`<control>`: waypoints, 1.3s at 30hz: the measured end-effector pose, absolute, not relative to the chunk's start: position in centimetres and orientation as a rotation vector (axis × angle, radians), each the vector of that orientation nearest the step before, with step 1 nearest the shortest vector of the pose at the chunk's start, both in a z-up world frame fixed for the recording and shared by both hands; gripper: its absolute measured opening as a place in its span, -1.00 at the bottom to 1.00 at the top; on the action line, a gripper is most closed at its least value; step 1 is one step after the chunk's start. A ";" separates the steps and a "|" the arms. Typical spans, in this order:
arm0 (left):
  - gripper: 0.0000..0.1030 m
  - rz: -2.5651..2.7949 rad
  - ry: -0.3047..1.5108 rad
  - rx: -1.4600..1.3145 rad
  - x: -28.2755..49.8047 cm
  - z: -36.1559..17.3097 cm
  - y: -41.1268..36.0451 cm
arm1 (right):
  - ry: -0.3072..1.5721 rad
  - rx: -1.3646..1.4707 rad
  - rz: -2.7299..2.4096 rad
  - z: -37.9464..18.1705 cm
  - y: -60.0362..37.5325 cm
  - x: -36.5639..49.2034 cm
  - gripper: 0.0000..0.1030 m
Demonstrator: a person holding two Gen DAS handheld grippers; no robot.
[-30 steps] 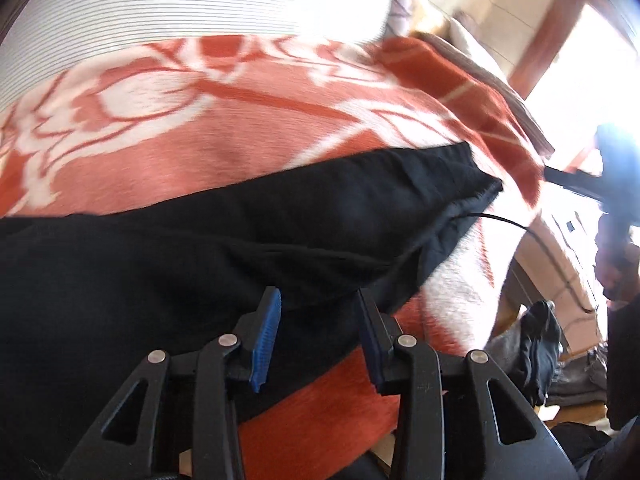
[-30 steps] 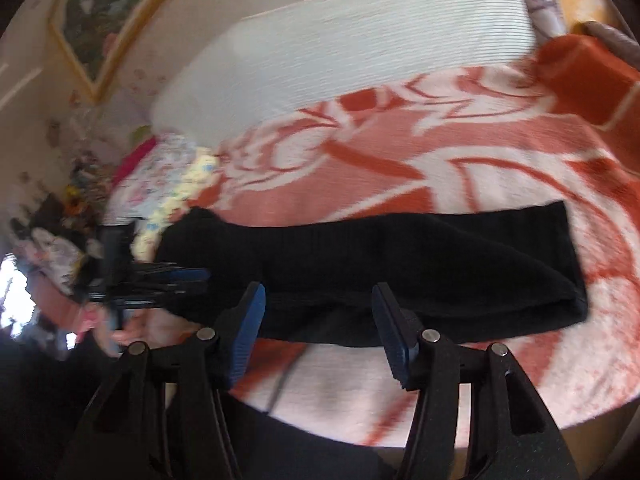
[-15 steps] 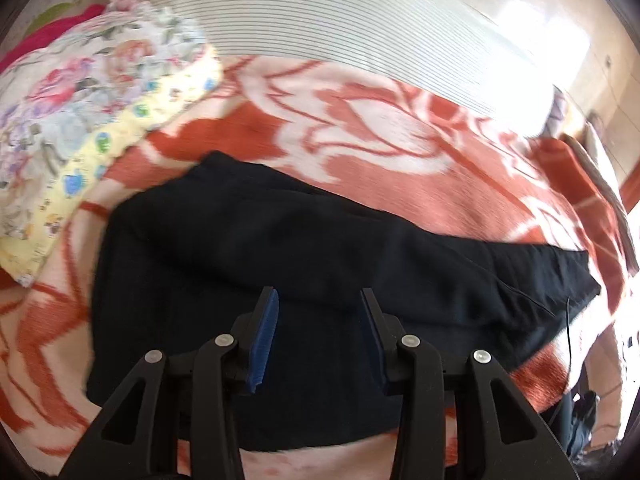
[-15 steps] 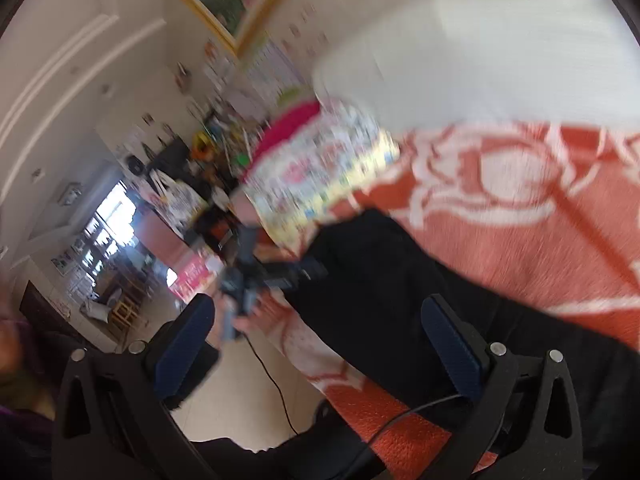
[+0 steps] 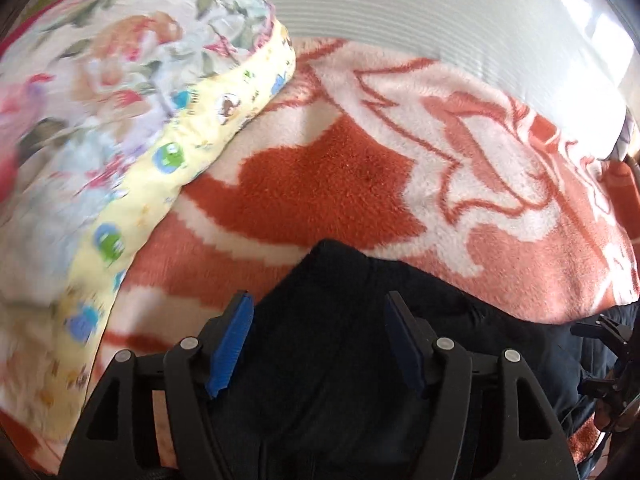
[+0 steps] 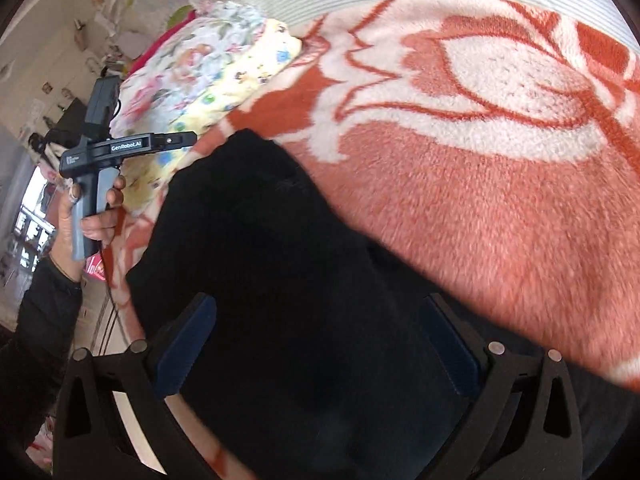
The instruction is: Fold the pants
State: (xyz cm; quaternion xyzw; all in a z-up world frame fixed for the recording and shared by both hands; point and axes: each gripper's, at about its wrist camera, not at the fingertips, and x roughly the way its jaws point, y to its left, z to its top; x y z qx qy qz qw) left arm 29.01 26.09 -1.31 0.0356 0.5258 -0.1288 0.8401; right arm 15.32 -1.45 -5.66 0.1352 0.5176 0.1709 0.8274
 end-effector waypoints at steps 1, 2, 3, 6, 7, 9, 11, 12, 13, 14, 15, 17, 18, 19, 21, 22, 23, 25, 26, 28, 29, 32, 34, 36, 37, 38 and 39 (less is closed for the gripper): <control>0.31 -0.247 1.126 0.104 30.1 -2.2 25.6 | 1.106 0.277 0.351 -6.2 -1.5 16.1 0.98; 0.31 -0.232 1.138 0.127 30.6 -2.7 25.3 | 1.114 0.269 0.343 -6.8 -1.4 16.7 0.98; 0.31 -0.225 1.159 0.144 31.3 -3.5 25.1 | 1.125 0.263 0.341 -7.3 -1.4 17.2 0.98; 0.31 -0.244 1.222 0.162 32.1 -5.9 24.6 | 1.172 0.247 0.327 -9.1 -1.4 18.5 0.98; 0.31 -0.258 1.230 0.170 32.0 -6.5 24.4 | 1.184 0.254 0.333 -9.6 -1.5 18.6 0.95; 0.07 -0.260 1.200 0.214 31.1 -7.2 23.7 | 1.185 0.249 0.332 -10.2 -1.4 18.8 0.74; -0.32 -0.282 1.173 0.198 30.3 -6.9 23.5 | 1.159 0.236 0.339 -9.9 -1.3 18.7 0.03; -0.56 -0.259 1.144 0.209 29.8 -6.4 23.4 | 1.156 0.249 0.338 -9.7 -1.5 18.5 -0.16; -0.70 -0.250 1.119 0.217 29.3 -5.9 23.5 | 1.156 0.258 0.324 -9.6 -1.8 18.5 -0.47; -0.77 -0.249 1.104 0.209 28.8 -5.3 23.7 | 1.149 0.266 0.312 -9.2 -2.2 18.4 -0.65; -0.82 -0.256 1.089 0.183 28.4 -4.4 24.1 | 1.130 0.298 0.326 -8.6 -2.7 18.0 -0.70; -0.95 -0.280 1.043 0.120 27.1 -2.4 25.3 | 1.080 0.364 0.377 -7.5 -3.2 17.4 -0.84; -0.95 -0.295 1.018 0.106 26.2 -1.5 25.7 | 1.062 0.364 0.393 -6.7 -3.0 16.9 -0.84; -0.95 -0.299 0.996 0.101 25.2 -0.6 26.1 | 1.054 0.341 0.399 -6.1 -2.5 16.5 -0.84; -0.96 -0.303 0.978 0.090 24.3 0.4 26.5 | 1.038 0.300 0.401 -5.1 -1.4 16.1 -0.84; -0.97 -0.305 0.969 0.087 23.6 0.9 26.7 | 1.036 0.302 0.421 -4.8 -0.8 15.8 -0.84; -0.97 -0.309 0.957 0.083 22.7 1.4 26.9 | 1.035 0.307 0.446 -4.4 -0.1 15.6 -0.84; -0.98 -0.311 0.932 0.077 21.0 2.1 27.8 | 1.024 0.285 0.495 -3.4 1.4 14.2 -0.84; -0.98 -0.312 0.918 0.070 20.0 2.5 28.1 | 1.020 0.270 0.514 -3.1 2.0 13.8 -0.84; -0.99 -0.306 0.898 0.044 18.8 3.0 28.6 | 1.017 0.234 0.556 -2.6 3.4 12.2 -0.85; -0.99 -0.305 0.891 0.022 17.9 3.1 29.3 | 1.017 0.224 0.574 -2.4 3.9 11.6 -0.85; -0.99 -0.287 0.872 -0.035 15.4 3.3 31.2 | 1.037 0.190 0.633 -2.3 5.6 9.4 -0.85; -0.99 -0.270 0.860 -0.061 13.5 3.1 32.6 | 1.063 0.167 0.670 -2.9 7.1 8.5 -0.85; -1.00 -0.231 0.865 -0.090 12.0 2.3 34.5 | 1.104 0.153 0.698 -4.1 8.4 7.6 -0.85; -1.00 -0.212 0.882 -0.106 11.7 1.6 35.3 | 1.127 0.139 0.709 -4.8 9.0 7.3 -0.85; -1.00 -0.179 0.910 -0.126 11.4 0.5 36.3 | 1.156 0.130 0.717 -5.8 9.8 7.1 -0.82; -1.00 -0.149 0.952 -0.156 11.1 -0.7 37.5 | 1.181 0.135 0.722 -6.7 10.3 7.0 -0.77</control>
